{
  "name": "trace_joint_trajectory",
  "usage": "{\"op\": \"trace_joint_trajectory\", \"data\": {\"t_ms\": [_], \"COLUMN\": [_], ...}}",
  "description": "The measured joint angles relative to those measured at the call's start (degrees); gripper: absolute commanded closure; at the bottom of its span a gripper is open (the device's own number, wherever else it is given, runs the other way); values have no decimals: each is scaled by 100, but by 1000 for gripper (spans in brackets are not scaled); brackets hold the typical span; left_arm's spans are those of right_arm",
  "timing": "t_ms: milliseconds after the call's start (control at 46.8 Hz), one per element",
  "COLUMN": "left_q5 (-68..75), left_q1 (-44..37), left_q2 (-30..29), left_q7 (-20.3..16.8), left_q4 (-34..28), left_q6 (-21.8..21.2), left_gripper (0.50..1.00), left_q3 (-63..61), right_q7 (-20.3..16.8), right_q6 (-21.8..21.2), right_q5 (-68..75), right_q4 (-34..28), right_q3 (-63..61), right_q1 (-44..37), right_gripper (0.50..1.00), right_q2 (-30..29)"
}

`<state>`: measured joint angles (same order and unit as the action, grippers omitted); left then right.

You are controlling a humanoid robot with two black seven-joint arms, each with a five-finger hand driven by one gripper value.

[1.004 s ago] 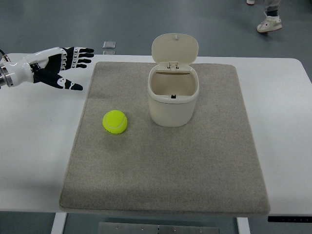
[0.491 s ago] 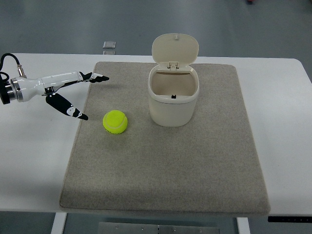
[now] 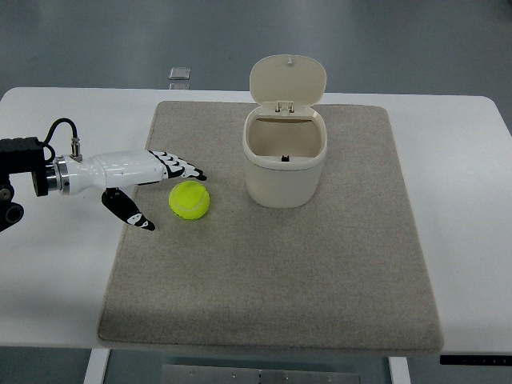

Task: Put tennis ball into box with left hand
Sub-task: 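Close the left hand fingers around the yellow-green tennis ball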

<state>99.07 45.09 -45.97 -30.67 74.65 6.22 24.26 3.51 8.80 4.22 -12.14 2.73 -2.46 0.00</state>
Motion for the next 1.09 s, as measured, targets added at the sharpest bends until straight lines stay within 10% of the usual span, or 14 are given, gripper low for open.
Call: {"op": "trace_joint_trajectory", "data": {"t_ms": [684,1090], "left_q5": [765,900], "left_q1": [358,430], "left_q2": [736,786], "left_q7": [60,61], "left_q4": [-531,-524], "left_q6": [-16,-7], "left_gripper": [613,761], "left_q3": [-20,-52], "right_q7": [0,0], "right_q6": [0,0], "right_q5": [0,0], "right_q4": [-1,1], "right_q3": [0,0], "right_q1": [-1,0], "right_gripper": [597,597], "right_q2": [0,0]}}
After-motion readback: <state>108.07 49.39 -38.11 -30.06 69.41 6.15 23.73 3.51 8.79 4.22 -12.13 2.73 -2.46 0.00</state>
